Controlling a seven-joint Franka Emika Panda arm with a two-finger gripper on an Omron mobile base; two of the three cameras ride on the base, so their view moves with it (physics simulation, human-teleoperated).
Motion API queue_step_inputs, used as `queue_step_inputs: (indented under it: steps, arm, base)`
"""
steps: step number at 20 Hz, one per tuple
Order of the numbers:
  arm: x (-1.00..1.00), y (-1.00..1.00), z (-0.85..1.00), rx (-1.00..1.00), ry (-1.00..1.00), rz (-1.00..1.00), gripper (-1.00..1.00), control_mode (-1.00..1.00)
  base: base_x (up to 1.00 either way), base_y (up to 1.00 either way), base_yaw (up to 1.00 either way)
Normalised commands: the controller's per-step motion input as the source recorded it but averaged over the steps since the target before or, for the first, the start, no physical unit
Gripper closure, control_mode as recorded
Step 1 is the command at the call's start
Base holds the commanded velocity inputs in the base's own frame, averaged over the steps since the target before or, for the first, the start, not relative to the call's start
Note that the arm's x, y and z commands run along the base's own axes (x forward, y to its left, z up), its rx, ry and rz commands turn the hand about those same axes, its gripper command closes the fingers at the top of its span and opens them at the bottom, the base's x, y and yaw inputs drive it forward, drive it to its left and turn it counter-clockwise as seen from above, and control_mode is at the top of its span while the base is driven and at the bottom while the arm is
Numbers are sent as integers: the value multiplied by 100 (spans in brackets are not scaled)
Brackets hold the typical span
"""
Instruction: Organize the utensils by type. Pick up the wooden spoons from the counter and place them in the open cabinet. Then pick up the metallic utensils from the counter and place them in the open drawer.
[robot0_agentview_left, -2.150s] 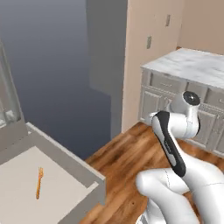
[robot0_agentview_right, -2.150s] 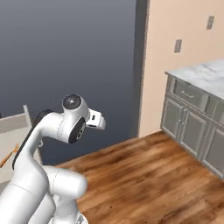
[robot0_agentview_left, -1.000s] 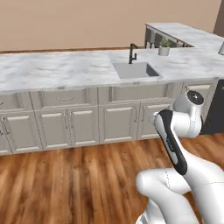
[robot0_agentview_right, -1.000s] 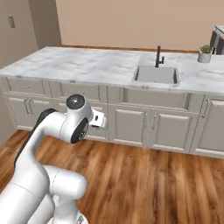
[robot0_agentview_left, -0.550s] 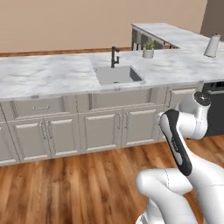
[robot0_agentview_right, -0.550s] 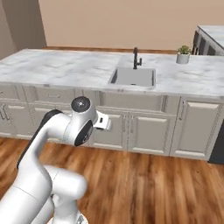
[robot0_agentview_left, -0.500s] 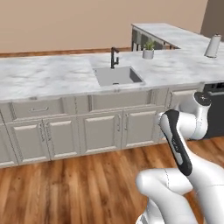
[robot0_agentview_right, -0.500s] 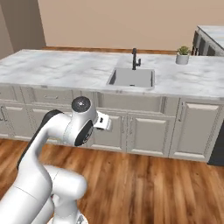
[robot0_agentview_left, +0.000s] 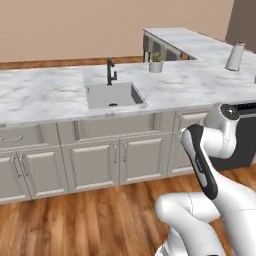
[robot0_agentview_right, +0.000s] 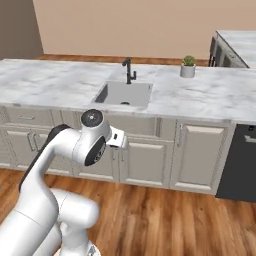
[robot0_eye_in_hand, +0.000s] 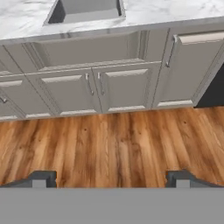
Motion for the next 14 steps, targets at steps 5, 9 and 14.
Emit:
queue_step_inputs:
  steps: [5, 9, 14]
  arm:
    - [0, 0, 0, 0, 0, 0, -100, 100]
    - [0, 0, 0, 0, 0, 0, -100, 100]
    - [0, 0, 0, 0, 0, 0, -100, 100]
  base:
    - [32, -91, 0]
    - [28, -93, 0]
    - [25, -92, 0]
